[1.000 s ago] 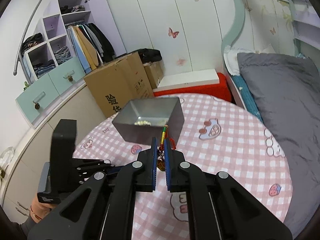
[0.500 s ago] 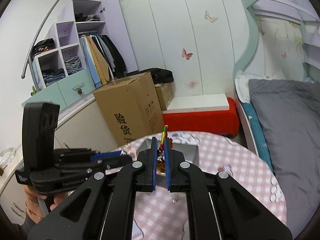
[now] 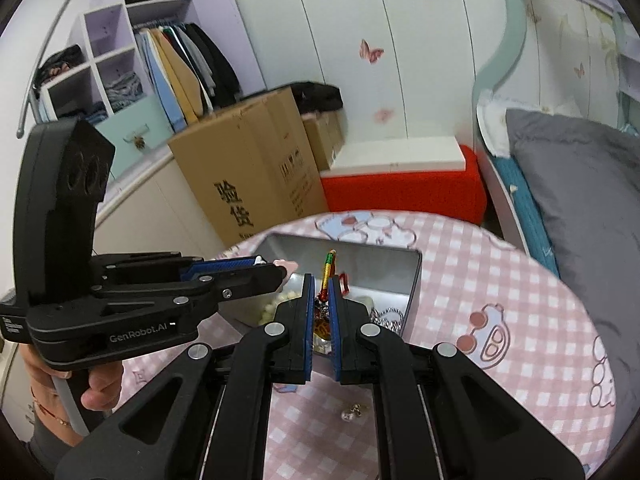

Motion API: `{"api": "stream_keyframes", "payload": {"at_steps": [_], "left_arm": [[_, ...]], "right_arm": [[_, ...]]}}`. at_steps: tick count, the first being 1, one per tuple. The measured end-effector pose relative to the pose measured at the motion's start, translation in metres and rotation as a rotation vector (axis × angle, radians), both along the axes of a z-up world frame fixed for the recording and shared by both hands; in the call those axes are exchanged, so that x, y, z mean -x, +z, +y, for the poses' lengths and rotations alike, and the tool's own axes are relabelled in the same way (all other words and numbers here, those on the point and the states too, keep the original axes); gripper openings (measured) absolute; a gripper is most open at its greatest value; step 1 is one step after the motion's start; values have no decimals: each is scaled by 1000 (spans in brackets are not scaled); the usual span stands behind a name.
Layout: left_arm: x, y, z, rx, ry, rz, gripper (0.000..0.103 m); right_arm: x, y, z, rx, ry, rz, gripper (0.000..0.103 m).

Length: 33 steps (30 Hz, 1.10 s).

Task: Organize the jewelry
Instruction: 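Carry the cord bracelet to the box with the right tool while the left tool grasps a silver charm, then release the cord bracelet into the box with the right tool while the left tool releases the charm, then grasp the silver pearl earring beside the box with the left tool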

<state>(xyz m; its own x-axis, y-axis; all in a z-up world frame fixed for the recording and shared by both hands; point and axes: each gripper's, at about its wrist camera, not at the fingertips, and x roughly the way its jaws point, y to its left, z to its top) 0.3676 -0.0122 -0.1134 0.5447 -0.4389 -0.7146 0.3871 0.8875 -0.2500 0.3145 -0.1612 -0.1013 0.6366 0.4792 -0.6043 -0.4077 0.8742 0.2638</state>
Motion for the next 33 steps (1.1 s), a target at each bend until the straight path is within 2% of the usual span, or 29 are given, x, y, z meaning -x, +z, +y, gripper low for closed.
{"api": "stream_keyframes", "payload": {"at_steps": [8,9,12,20,24,29,33], "left_arm": [[-4,-11,-3,-30,7,30,16],[-5,-10,-3,-34,9,31,21],[1,-3,-1,-35,37,-2,68],[30,26,-1,-49,85,-110,68],[53,33,-10,-85,106,-167,68],[70,22,-30,-102,98,-163,68],[76,7,-44,-109,89,-126,68]], "right_arm": [[1,-9,-3,7,-13,30,13],[3,-8,-4,7,-18,27,17],[8,-2,-11,-1,-29,14,21],[35,28,-39,-18,-78,-60,24],[47,36,-54,-22,-100,-79,26],[59,33,-71,-18,-124,-77,26],[67,21,-86,-21,-145,-51,26]]}}
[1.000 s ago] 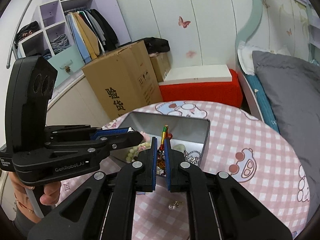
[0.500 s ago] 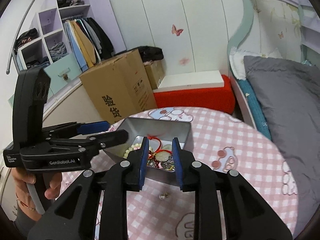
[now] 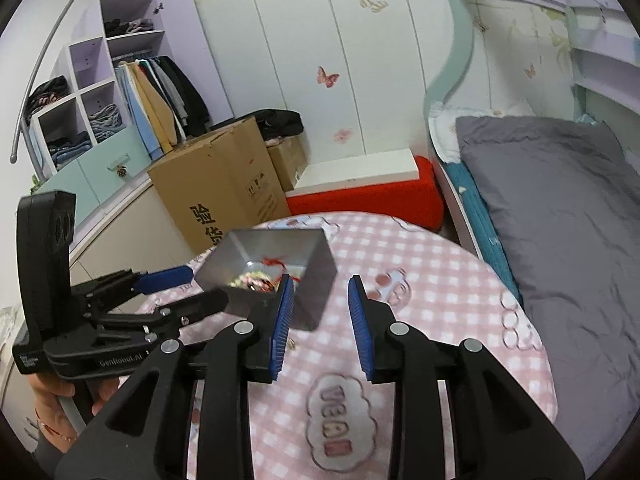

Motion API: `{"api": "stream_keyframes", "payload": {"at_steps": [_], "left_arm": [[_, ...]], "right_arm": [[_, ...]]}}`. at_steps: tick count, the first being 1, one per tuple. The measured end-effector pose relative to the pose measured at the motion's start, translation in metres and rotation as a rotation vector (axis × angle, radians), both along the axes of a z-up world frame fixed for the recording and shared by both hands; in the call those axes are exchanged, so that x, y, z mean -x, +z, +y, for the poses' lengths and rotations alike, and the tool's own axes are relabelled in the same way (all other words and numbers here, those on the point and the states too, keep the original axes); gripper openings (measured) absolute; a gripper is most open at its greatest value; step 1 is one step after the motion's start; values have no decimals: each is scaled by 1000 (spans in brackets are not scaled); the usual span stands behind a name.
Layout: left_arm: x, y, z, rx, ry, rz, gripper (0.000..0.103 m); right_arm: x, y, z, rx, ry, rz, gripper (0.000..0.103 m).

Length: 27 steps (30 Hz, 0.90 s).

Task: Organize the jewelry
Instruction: 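Grasp the silver pearl earring beside the box with the left tool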

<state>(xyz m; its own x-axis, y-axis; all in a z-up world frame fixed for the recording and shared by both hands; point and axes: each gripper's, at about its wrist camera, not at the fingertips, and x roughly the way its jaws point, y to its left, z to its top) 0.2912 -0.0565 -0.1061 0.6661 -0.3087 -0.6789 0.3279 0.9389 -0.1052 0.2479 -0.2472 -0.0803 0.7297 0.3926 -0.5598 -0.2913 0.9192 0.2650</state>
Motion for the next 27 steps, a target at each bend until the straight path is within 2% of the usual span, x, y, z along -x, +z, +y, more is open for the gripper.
{"api": "stream_keyframes", "payload": {"at_steps": [9,12,20,27], "left_arm": [[4,-44,-33,-75,-19,78,67],[-3,-56,-38,-102,-20,102,53],[-16,-73,-45,-133,-26,134,38],[-21,-78,-47,-148,-39,142,30]], "right_arm": [[4,-25,-27,-15,-29,57,27],[3,-34,-32,-15,-31,76,27],[-6,-52,-40,-15,-32,111,28],[-12,-57,-38,-19,-20,123,28]]}}
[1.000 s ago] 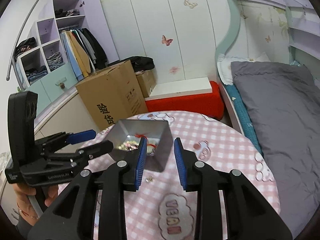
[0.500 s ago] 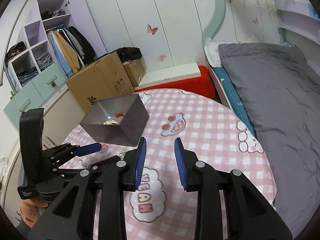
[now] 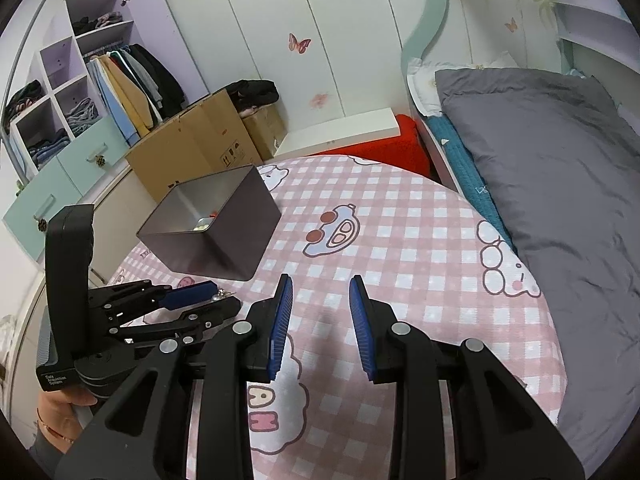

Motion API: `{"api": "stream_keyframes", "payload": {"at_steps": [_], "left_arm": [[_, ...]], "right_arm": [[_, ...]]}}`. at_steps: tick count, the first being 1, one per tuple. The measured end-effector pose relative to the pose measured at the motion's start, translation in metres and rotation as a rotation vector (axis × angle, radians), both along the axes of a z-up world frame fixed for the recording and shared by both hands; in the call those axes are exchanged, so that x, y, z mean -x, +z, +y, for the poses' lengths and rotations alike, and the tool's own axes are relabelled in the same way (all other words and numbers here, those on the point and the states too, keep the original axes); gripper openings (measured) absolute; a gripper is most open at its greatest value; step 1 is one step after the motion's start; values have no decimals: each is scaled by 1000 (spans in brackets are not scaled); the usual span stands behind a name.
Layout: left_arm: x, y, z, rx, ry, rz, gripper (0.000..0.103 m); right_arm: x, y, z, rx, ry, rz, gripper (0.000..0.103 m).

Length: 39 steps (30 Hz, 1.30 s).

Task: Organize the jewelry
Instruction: 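Grasp the silver pearl earring beside the box with the left tool, then lower the pearl earring into the grey box and open the left tool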

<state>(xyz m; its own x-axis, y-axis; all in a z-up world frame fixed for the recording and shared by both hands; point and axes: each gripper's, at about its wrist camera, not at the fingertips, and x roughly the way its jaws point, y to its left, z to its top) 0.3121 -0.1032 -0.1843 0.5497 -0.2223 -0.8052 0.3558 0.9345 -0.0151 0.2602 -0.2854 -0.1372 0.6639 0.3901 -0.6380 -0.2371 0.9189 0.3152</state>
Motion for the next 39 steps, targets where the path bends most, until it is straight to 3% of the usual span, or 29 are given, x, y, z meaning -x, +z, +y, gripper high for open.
{"api": "stream_keyframes", "payload": {"at_steps": [3,10,19,24,32,39], "left_arm": [[1,0,-4,0,-25,1,12],[10,12,5,70,-53,3,11],[32,77,36,200,-93,-103,11],[18,101,56,212,-72,-145,11],[-28,94,68,167,-34,-113,11],[-50,76,77,173,-16,-63,12]], "right_arm": [[-2,-1,1,1,2,4,28],[-2,7,9,12,9,-10,28],[-7,31,32,9,17,-58,28],[-18,41,52,-4,33,-69,28],[-48,30,84,42,37,-29,28],[-64,17,100,111,33,0,26]]}}
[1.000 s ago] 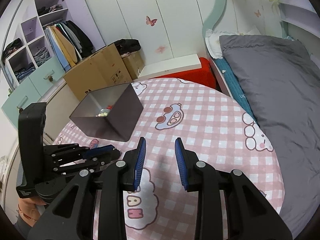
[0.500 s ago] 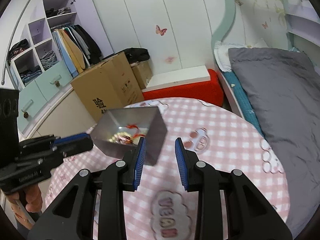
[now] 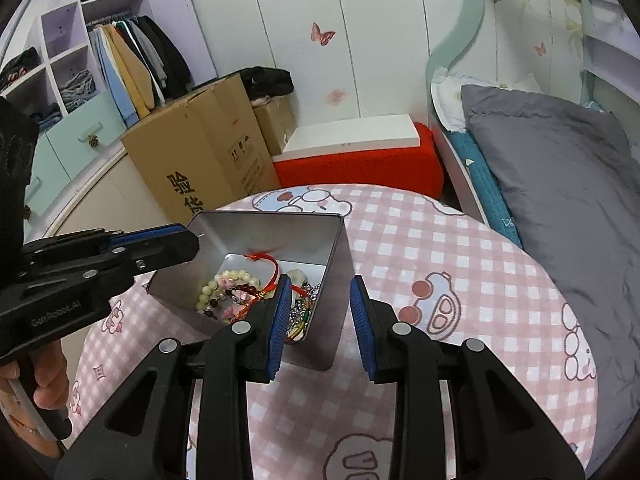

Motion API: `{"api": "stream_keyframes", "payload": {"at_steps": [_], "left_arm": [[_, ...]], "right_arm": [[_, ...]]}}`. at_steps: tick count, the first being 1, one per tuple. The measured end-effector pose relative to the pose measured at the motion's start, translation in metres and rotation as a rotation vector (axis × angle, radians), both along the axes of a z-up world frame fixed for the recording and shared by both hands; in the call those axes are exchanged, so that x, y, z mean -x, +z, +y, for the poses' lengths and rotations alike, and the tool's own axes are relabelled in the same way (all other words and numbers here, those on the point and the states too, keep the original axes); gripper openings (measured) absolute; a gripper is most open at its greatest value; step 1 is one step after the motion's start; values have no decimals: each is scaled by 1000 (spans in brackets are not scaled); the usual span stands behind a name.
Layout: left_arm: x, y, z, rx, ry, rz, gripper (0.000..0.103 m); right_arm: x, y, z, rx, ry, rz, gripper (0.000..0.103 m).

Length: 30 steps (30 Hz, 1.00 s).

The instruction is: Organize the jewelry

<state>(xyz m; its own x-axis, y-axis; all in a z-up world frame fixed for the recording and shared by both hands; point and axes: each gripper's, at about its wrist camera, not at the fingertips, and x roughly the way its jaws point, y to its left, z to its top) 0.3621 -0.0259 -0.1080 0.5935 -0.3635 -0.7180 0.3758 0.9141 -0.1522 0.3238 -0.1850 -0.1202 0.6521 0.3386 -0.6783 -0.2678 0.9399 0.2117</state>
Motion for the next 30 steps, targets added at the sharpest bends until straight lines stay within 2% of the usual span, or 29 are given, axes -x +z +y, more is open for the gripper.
{"api": "stream_keyframes", "payload": {"at_steps": [4,12,18,24,26,27,28,29,30], "left_arm": [[-9,-9,0,-4,0,24,12],[-16,-17,4,10,18,58,12],[-18,-21,4,-9,22,86,12],[-12,-13,7,-12,36,75,13],[-7,-8,8,-20,37,65,19],[-5,-6,9,-17,40,60,33],[-1,-2,11,-14,49,49,56],[4,4,14,-6,64,22,61],[8,9,17,1,70,3,61]], "right_arm": [[-3,-5,4,26,7,8,10],[-2,-7,8,63,11,1,9],[-2,-7,10,62,9,3,9],[-2,-7,9,67,7,7,9],[-1,-7,9,66,6,8,9],[0,-7,8,62,6,7,9],[3,-4,7,55,-1,0,9],[6,0,5,50,-7,-10,9],[8,3,4,48,-8,-15,9]]}}
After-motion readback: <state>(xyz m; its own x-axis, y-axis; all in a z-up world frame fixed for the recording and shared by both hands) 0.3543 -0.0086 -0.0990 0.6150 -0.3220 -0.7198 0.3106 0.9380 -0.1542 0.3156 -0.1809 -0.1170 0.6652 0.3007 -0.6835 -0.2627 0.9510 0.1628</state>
